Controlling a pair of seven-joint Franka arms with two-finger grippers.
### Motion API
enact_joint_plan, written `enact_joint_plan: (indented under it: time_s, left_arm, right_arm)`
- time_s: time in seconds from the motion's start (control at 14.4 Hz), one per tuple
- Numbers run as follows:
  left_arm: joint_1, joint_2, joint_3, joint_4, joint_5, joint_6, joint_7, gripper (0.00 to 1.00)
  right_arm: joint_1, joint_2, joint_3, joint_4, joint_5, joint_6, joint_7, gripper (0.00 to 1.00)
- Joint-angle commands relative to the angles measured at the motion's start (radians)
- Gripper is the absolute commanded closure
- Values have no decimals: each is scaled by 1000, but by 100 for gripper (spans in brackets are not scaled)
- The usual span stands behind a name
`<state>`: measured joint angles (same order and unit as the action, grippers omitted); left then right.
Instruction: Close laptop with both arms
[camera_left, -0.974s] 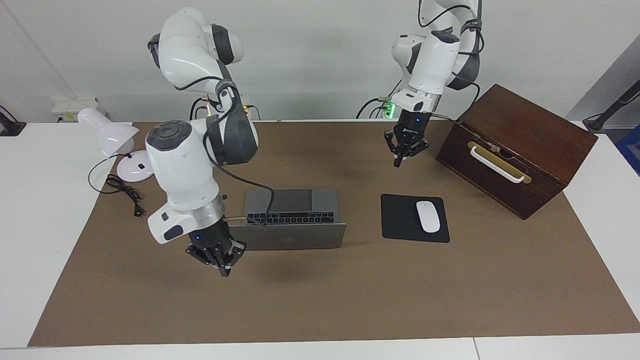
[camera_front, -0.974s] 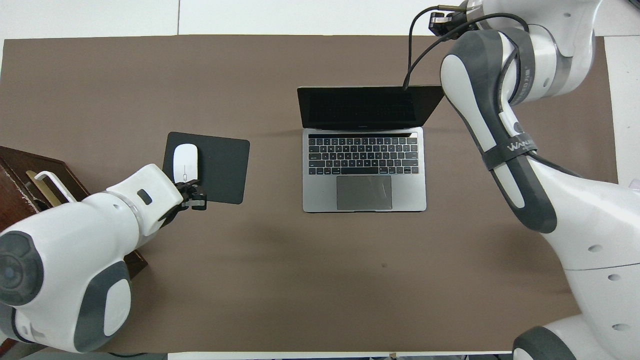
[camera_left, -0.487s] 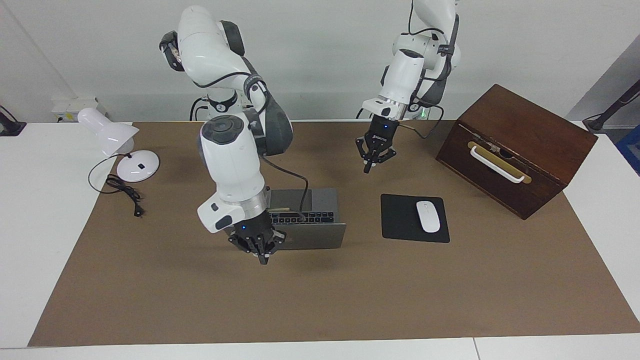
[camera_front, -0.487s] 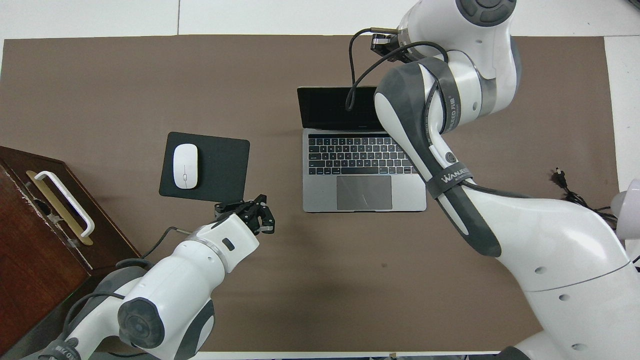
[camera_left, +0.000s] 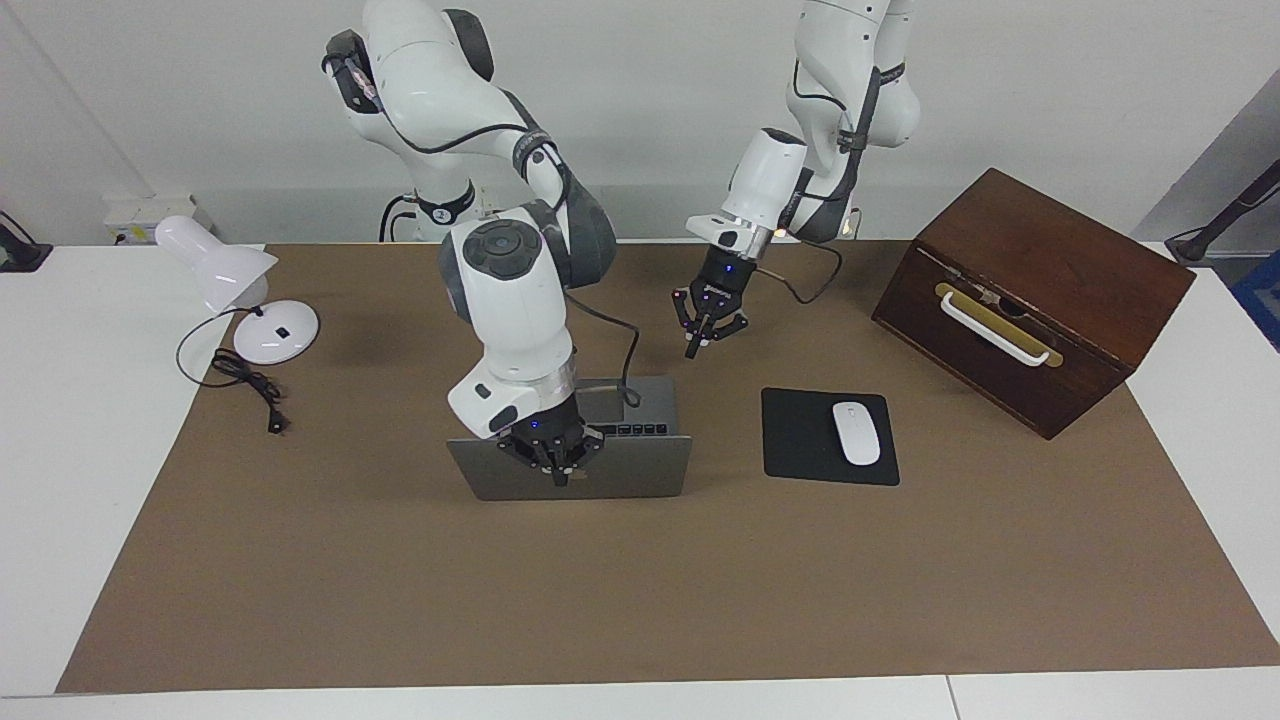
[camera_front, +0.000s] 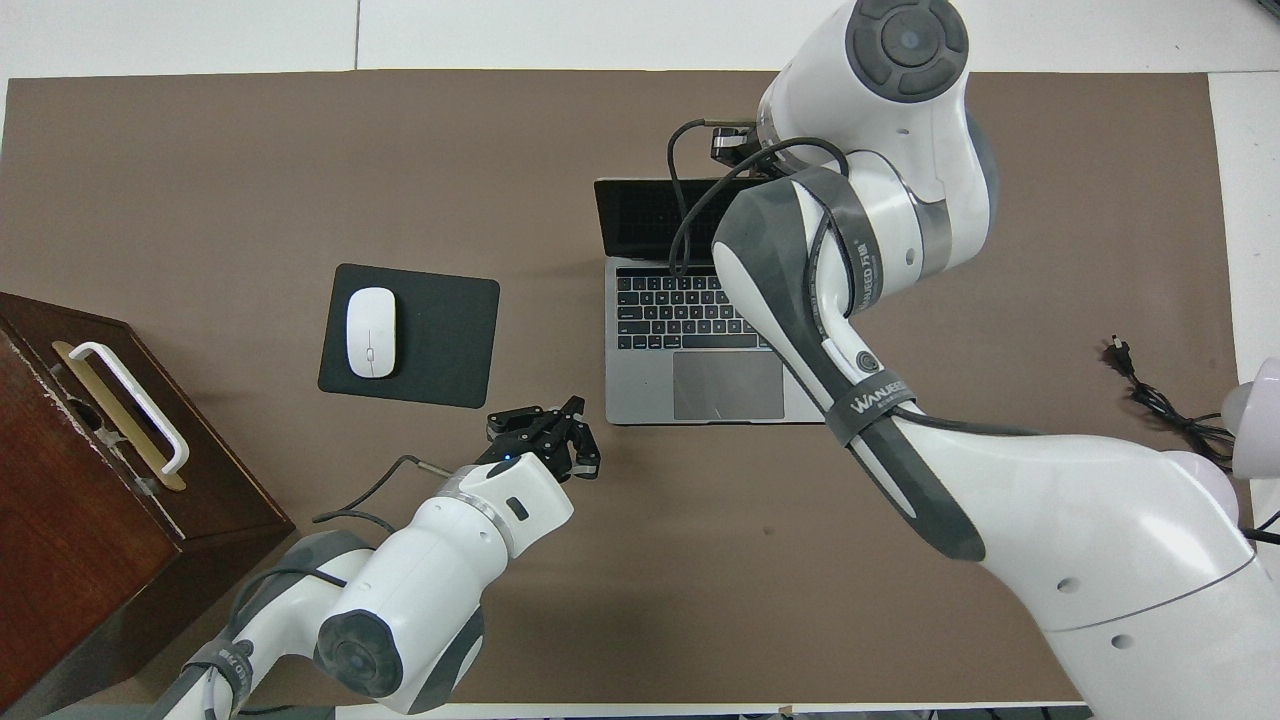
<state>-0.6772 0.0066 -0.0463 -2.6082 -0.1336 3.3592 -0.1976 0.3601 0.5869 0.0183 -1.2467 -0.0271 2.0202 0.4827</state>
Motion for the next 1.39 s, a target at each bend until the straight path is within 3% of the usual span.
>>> enact_joint_plan:
  time_s: [0.0,0.35,1.11,1.32]
  left_arm:
    - [-38,93,17,0,-12,146,0,100]
    - [-38,131,17,48,-11,144,4,100]
    - [-51,295,19,158,-1,144,12,100]
    - [-51,302,17,158,2,144,12,100]
  right_arm:
    - [-1,-76,6,-129,-16,15,20,100]
    - [-3,-76,8,-131,-11,15,20,100]
    - [-3,-76,8,-132,-8,17,22,100]
    - [-4,-76,8,-132,-5,14,20,100]
